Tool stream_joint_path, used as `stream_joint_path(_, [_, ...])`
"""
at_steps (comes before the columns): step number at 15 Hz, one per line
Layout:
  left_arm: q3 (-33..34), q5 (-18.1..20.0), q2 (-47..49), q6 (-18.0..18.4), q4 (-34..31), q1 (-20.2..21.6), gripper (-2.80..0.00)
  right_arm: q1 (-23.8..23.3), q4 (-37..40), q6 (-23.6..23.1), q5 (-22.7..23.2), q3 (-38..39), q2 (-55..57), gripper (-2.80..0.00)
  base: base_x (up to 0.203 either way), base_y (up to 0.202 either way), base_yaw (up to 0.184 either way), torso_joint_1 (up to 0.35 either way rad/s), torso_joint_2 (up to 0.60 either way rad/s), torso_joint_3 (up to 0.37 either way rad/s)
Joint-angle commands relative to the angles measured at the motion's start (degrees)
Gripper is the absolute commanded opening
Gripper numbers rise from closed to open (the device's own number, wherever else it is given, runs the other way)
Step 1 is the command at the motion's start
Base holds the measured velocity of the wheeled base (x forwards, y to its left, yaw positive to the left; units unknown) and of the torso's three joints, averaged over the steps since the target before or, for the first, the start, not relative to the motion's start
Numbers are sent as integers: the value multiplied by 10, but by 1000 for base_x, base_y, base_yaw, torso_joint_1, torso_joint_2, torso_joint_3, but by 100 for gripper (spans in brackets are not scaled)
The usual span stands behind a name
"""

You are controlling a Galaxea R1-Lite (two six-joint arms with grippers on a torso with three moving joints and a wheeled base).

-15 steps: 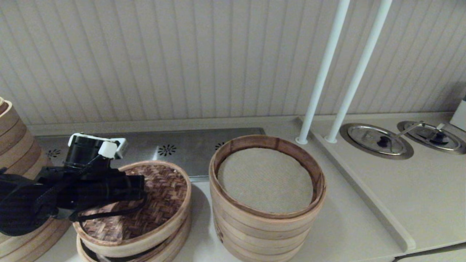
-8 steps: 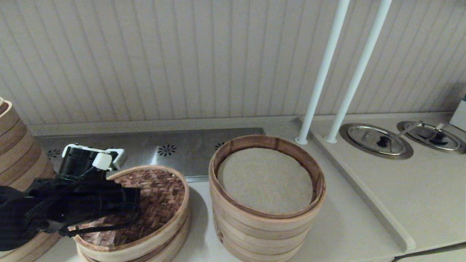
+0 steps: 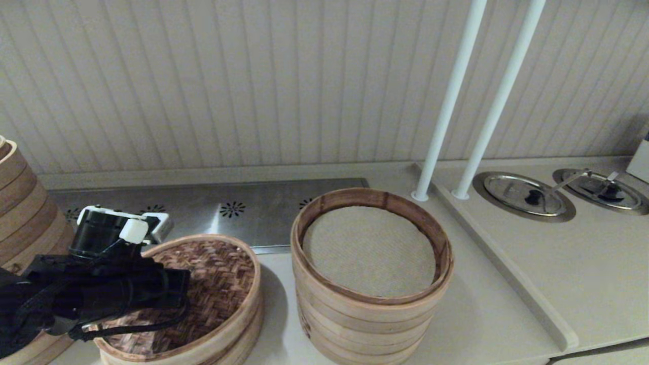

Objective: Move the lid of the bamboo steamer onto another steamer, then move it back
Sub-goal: Put the steamer

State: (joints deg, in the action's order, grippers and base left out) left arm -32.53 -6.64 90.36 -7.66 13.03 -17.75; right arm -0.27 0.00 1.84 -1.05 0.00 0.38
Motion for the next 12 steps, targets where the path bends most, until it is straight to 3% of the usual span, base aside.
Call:
stream_joint_path(1, [7, 0, -14, -1, 2, 0, -280, 0, 0, 0, 0, 2, 1, -280, 0, 0, 0, 0, 0, 0])
stream_joint_path(6, [4, 0, -15, -7, 21, 0, -280, 0, 0, 0, 0, 2, 1, -280, 0, 0, 0, 0, 0, 0])
stream_joint_path(12, [-20, 1, 9, -51, 89, 0, -280, 0, 0, 0, 0, 2, 1, -280, 0, 0, 0, 0, 0, 0])
